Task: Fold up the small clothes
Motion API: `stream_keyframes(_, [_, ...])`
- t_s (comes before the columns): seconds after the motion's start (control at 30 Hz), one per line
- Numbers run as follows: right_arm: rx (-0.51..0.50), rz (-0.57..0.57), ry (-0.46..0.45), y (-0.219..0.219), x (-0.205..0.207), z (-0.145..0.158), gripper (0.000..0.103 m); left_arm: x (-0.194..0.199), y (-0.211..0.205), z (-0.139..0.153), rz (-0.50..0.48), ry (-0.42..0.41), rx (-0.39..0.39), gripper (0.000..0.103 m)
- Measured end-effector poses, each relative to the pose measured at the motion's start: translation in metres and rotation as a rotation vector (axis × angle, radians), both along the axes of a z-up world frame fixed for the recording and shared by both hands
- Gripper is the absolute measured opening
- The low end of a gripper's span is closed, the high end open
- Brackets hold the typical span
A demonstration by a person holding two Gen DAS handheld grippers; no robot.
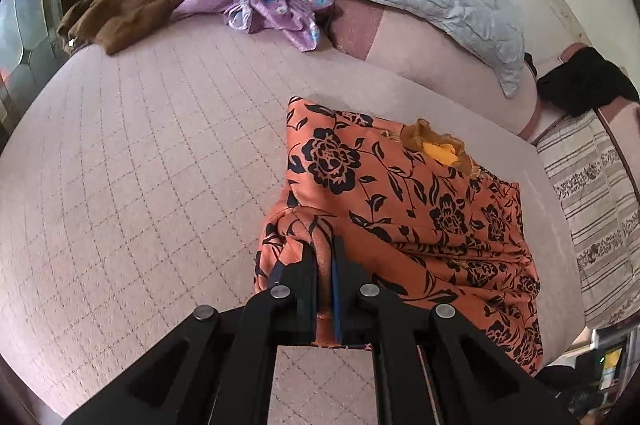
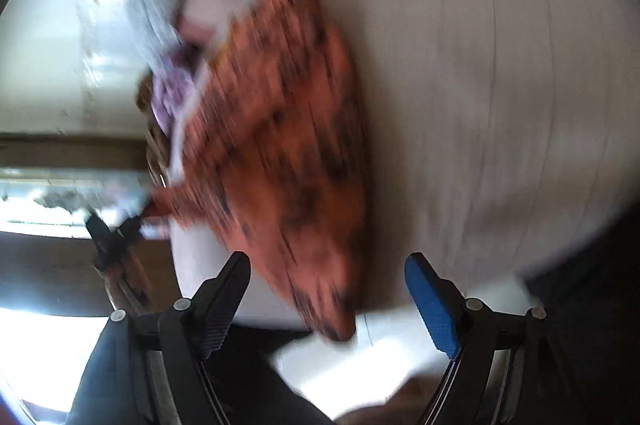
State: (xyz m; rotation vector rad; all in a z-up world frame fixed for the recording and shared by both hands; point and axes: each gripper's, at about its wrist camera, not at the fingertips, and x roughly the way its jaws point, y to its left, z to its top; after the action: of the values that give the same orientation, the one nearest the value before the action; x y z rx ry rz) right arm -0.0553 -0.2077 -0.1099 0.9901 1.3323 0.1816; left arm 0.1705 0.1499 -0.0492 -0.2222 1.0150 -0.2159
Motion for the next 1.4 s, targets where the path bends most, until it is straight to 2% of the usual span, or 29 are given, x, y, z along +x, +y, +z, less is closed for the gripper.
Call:
stream_keyframes(0.07, [0.013, 0.041, 0.018, 0.024, -0.004, -0.016, 0.08, -0.002, -0.001, 0.001, 0.0, -0.002, 0.006, 0.006])
stream_keyframes(0.13, [0.007, 0.015, 0.036, 0.04, -0.004, -0.032, 0.079, -0.005, -0.002, 0.003, 0.003, -0.003, 0.006, 0.006])
stream_keyframes(0.2, [-0.032, 0.021, 0.02, 0.044, -0.004, -0.032, 0.072, -0.01, 0.0, 0.004, 0.004, -0.007, 0.008, 0.006])
stream_keyframes(0.23, [-0.04, 0.02, 0.02, 0.046, -0.002, -0.03, 0.034, -0.012, 0.001, 0.004, 0.002, -0.009, 0.009, 0.006])
stream_keyframes(0.27, [-0.026, 0.026, 0.008, 0.045, -0.003, -0.027, 0.004, -0.017, 0.002, 0.004, 0.003, -0.013, 0.016, 0.006])
stream_keyframes(0.37, [-0.02, 0.014, -0.024, 0.031, -0.011, -0.014, 0.005, -0.03, 0.007, 0.003, 0.002, -0.02, 0.026, 0.006])
stream_keyframes(0.47, [0.03, -0.031, -0.08, 0.016, -0.013, -0.001, 0.005, -0.05, 0.019, -0.008, 0.009, -0.006, 0.032, 0.006])
stream_keyframes(0.6, [0.077, -0.028, -0.056, 0.009, -0.011, -0.014, 0.005, -0.065, 0.027, -0.025, 0.004, 0.049, 0.066, 0.006])
stream_keyframes(0.73, [0.115, -0.018, -0.112, 0.006, 0.006, 0.003, 0.005, -0.061, 0.025, -0.008, -0.026, 0.025, 0.051, 0.006])
stream_keyframes(0.87, [0.162, -0.029, -0.236, -0.011, 0.052, 0.043, 0.005, -0.028, 0.016, 0.033, -0.07, -0.027, -0.052, 0.006])
stream_keyframes(0.93, [0.186, -0.05, -0.331, -0.03, 0.095, 0.066, 0.005, 0.005, 0.008, 0.048, -0.078, -0.04, -0.103, 0.006])
stream_keyframes(1.0, [0.185, -0.088, -0.403, -0.048, 0.139, 0.079, 0.005, 0.049, -0.002, 0.048, -0.053, -0.057, -0.082, 0.008])
stream_keyframes(1.07, [0.158, -0.147, -0.437, -0.067, 0.191, 0.075, 0.008, 0.095, -0.008, 0.026, 0.01, -0.026, -0.049, 0.008])
stream_keyframes(1.13, [0.143, -0.198, -0.392, -0.085, 0.248, 0.036, 0.009, 0.143, -0.014, -0.016, 0.064, 0.064, 0.003, 0.026])
stream_keyframes(1.17, [0.107, -0.193, -0.358, -0.087, 0.268, 0.018, 0.009, 0.163, -0.016, -0.044, 0.095, 0.132, 0.064, 0.03])
stream_keyframes(1.2, [0.053, -0.183, -0.306, -0.089, 0.285, -0.001, 0.009, 0.171, -0.016, -0.06, 0.111, 0.176, 0.095, 0.034])
stream_keyframes(1.23, [-0.01, -0.151, -0.228, -0.088, 0.297, -0.024, 0.009, 0.173, -0.013, -0.074, 0.112, 0.208, 0.086, 0.041])
stream_keyframes(1.27, [-0.041, -0.131, -0.196, -0.086, 0.299, -0.035, 0.009, 0.171, -0.011, -0.077, 0.114, 0.201, 0.071, 0.043])
stream_keyframes(1.33, [-0.046, -0.123, -0.222, -0.084, 0.284, -0.037, 0.01, 0.155, -0.001, -0.067, 0.121, 0.13, 0.056, 0.054])
stream_keyframes(1.4, [-0.078, -0.111, -0.259, -0.085, 0.269, -0.025, 0.02, 0.132, 0.007, -0.051, 0.124, 0.062, 0.066, 0.063])
